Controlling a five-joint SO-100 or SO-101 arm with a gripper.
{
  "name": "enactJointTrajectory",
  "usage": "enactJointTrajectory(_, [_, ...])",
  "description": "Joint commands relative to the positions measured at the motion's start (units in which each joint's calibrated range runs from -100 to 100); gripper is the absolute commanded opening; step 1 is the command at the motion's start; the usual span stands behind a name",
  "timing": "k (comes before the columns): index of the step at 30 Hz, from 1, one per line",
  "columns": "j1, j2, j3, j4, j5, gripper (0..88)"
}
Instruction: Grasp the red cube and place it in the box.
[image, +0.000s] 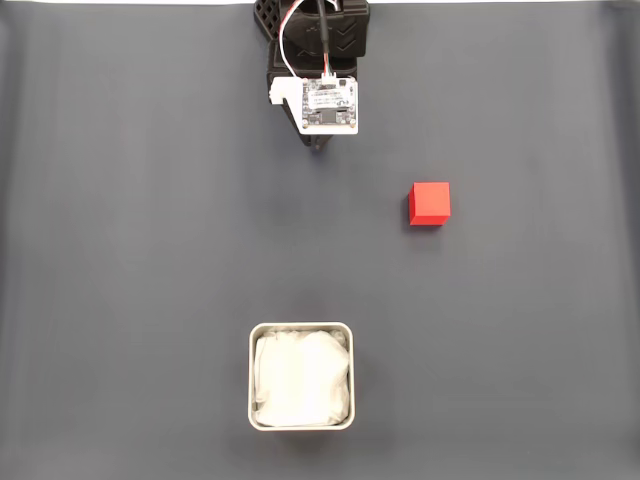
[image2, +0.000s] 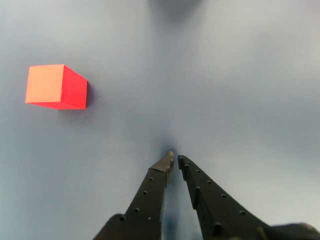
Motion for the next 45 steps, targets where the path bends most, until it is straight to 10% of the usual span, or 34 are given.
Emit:
enactJointTrajectory(1, [0.44,0.0,0.45,1.28,0.24,0.3])
enactJointTrajectory(39, [0.15,0.0,0.45,1.28,0.73,0.0])
enactJointTrajectory(45, [1.43,1.56,-0.19,-15.36,1.27,0.0])
